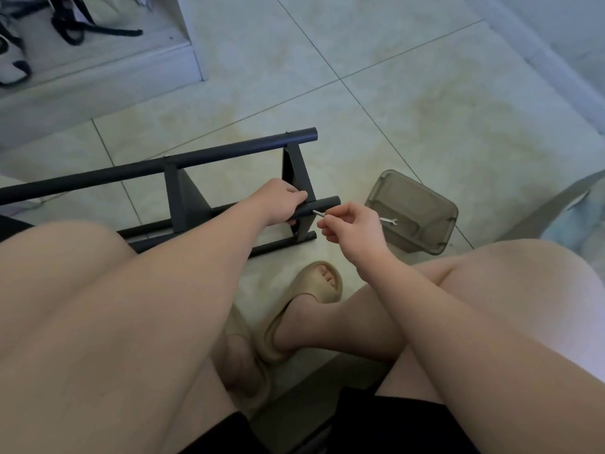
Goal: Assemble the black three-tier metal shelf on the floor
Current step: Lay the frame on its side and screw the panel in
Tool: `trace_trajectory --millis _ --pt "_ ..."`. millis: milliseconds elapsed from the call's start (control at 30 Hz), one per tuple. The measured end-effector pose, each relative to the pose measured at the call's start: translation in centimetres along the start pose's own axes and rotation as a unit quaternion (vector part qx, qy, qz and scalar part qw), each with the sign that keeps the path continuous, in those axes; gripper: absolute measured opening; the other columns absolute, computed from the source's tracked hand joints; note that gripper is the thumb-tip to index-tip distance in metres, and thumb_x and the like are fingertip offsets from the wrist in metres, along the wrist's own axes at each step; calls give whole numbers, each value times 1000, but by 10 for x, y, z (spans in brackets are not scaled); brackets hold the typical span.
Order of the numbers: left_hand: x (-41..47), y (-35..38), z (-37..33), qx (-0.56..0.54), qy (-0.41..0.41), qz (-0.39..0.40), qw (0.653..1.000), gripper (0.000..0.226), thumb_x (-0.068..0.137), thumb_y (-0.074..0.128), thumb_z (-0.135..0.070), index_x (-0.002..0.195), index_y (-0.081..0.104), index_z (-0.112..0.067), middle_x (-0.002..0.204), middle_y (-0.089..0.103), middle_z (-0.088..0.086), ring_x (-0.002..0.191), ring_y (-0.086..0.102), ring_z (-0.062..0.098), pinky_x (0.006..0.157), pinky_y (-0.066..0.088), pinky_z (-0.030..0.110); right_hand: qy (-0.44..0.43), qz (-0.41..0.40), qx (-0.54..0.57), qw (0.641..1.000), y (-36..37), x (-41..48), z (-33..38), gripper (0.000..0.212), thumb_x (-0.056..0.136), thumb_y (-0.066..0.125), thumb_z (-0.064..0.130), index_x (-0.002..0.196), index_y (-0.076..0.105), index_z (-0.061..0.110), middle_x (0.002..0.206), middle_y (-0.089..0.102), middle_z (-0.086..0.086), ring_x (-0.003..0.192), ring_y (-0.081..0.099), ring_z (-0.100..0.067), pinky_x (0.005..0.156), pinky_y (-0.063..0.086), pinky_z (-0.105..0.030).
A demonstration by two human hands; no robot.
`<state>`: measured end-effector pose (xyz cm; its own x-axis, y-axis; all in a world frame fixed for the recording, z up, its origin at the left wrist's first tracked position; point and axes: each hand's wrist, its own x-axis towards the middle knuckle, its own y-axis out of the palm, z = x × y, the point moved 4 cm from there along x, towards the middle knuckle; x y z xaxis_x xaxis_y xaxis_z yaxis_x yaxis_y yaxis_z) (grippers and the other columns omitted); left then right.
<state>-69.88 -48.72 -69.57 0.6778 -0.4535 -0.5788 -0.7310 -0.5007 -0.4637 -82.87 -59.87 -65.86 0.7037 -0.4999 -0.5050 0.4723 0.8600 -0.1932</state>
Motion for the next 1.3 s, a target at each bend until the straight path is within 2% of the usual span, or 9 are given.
trace_trajectory --millis 233,367,467,600,733,867,933,1133,1300 --pt "4 1 1 27 -3 14 1000 38 99 48 -27 97 69 4 70 69 10 43 57 2 60 37 29 -32 -4 -74 997 6 4 -4 13 93 64 0 87 62 11 79 69 -5 70 60 -16 75 53 -32" --pt "4 2 0 32 2 25 999 39 99 46 -25 96 70 5 68 68 8 57 61 11 65 40 28 -69 -14 -153 986 14 9 -8 17 95 66 9 86 60 22 77 65 8 72 60 -12 67 47 -22" --pt "2 3 -1 44 7 34 998 38 101 44 -23 95 70 4 65 66 4 52 58 7 57 39 22 -60 -28 -139 988 18 15 -13 20 95 65 9 83 59 23 80 68 4 76 62 -19 72 50 -28" --pt "0 5 -1 16 2 38 999 39 101 46 -26 92 72 1 69 66 7 70 59 20 69 41 30 -35 -42 -71 996 20 20 -18 22 92 67 4 79 61 20 78 70 -4 77 66 -23 83 56 -45" --pt "1 5 -1 18 1 39 999 38 101 46 -28 89 72 -2 68 68 6 69 59 19 72 43 32 -10 -54 -11 998 21 24 -23 20 90 69 0 78 62 14 69 71 0 64 68 -14 81 61 -42" --pt "5 5 1 -14 3 29 999 31 100 51 -28 82 67 -9 88 74 18 76 66 24 91 51 40 16 -55 13 998 22 27 -25 14 91 70 3 81 62 9 64 72 2 61 68 -12 69 61 -34" --pt "7 4 2 -22 1 20 1000 28 100 53 -29 80 66 -14 80 73 14 71 66 23 90 52 39 18 -53 2 998 21 30 -22 14 91 70 4 82 61 8 65 72 1 59 67 -11 66 59 -32" --pt "12 2 1 -27 2 -2 1000 25 100 54 -31 78 62 -21 71 68 3 60 66 17 75 51 32 15 -43 -66 997 19 42 -13 20 88 75 11 77 58 13 69 73 -5 71 70 -28 82 59 -51" --pt "16 -13 0 -9 -5 -54 998 27 97 52 -36 78 64 -21 71 69 4 73 69 25 76 51 34 -32 -15 -179 983 23 67 7 28 85 78 24 75 54 16 78 74 -8 84 72 -33 77 60 -48"
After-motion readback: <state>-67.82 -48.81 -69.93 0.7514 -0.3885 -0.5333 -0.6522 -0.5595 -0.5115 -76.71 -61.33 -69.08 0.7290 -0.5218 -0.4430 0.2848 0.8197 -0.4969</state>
